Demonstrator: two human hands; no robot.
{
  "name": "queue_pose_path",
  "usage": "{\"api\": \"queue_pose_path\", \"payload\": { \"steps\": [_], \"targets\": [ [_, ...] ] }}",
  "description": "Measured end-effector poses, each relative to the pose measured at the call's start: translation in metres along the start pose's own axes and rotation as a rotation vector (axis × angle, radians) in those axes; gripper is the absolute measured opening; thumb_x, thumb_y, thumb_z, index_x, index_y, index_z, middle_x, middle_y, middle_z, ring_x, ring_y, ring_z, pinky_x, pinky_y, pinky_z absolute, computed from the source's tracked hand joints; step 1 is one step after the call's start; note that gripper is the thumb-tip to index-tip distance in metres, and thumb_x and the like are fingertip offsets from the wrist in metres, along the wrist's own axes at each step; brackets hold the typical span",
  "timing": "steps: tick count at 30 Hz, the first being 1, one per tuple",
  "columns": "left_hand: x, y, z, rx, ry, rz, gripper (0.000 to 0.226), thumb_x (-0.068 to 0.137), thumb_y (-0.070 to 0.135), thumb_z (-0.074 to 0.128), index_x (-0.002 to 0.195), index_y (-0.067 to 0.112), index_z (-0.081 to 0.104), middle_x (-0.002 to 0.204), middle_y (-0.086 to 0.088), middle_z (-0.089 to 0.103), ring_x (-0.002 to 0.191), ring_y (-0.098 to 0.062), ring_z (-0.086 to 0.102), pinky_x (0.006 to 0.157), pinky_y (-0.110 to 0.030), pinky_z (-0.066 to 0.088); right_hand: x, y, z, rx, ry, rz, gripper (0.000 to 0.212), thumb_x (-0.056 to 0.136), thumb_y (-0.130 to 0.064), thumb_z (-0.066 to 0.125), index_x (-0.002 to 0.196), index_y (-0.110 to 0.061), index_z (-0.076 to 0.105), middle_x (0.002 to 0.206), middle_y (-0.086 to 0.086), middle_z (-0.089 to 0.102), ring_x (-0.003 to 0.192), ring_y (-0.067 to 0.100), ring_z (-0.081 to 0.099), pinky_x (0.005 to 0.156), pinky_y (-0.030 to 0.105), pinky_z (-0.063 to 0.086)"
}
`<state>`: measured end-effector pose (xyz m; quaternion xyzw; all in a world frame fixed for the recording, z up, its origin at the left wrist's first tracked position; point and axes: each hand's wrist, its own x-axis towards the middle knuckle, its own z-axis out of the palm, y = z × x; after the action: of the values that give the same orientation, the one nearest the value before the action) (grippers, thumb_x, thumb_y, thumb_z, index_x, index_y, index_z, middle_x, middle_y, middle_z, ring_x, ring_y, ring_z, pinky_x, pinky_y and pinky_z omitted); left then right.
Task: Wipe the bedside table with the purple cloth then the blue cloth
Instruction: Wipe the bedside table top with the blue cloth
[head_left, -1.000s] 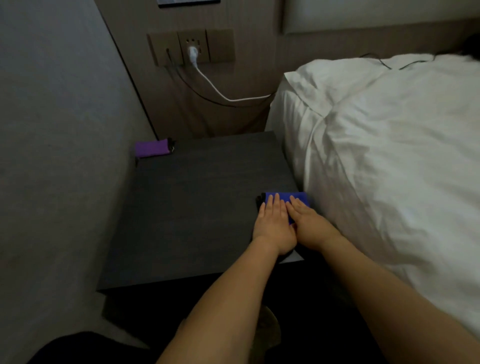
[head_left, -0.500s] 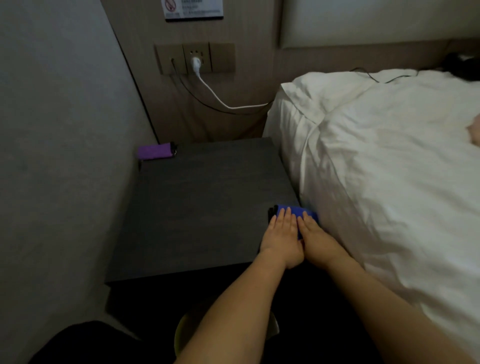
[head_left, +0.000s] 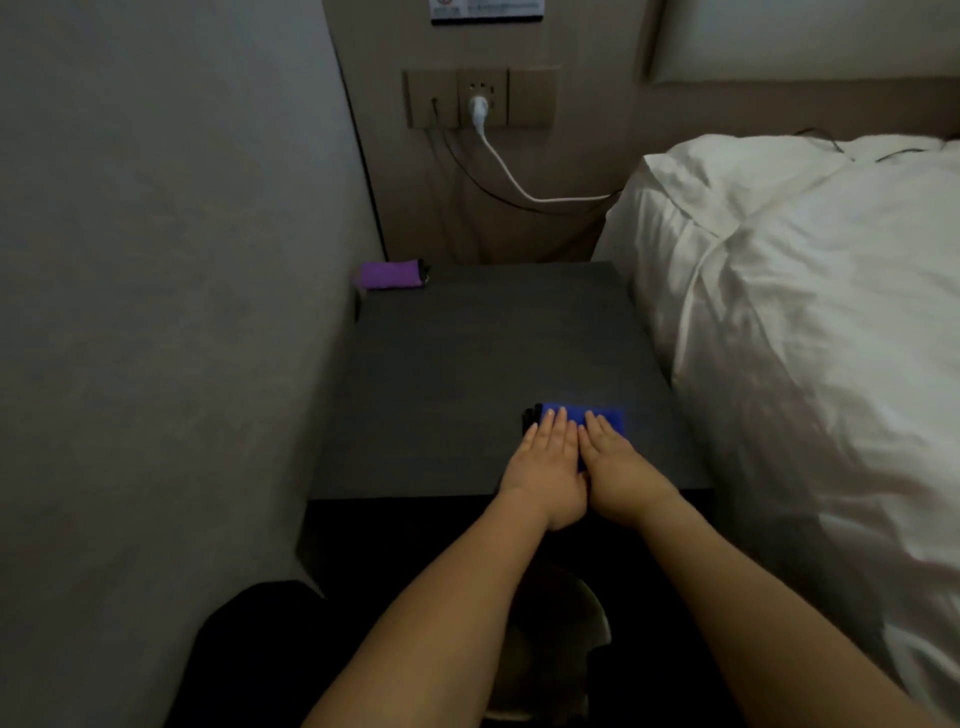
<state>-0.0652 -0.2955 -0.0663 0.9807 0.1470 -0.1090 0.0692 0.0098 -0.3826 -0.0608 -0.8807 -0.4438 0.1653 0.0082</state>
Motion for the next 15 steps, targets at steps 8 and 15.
{"api": "queue_pose_path", "payload": {
  "steps": [8,15],
  "targets": [
    [-0.055,-0.099,0.002,0.015,0.019,-0.147,0.064,0.101,0.033,0.025,0.152,0.004,-0.002,0.161,-0.014,-0.007,0.150,-0.023,-0.007,0.120,-0.034,-0.004,0.026,-0.108,0.005,-0.015,0.004,-0.199,0.058,0.099,-0.017,0.029,0.147,0.003,0.003,0.158,0.020,-0.002,0.148,0.027,-0.001,0.120,0.032,-0.002],
    [-0.098,-0.168,-0.002,0.041,-0.011,-0.237,0.062,0.103,0.032,0.026,0.152,0.003,0.001,0.161,-0.015,-0.004,0.150,-0.023,-0.004,0.120,-0.031,0.000,0.050,-0.181,0.021,0.004,0.024,-0.323,0.055,0.099,-0.016,0.027,0.148,0.001,0.005,0.158,0.019,0.000,0.148,0.028,0.001,0.121,0.034,0.002]
  ]
}}
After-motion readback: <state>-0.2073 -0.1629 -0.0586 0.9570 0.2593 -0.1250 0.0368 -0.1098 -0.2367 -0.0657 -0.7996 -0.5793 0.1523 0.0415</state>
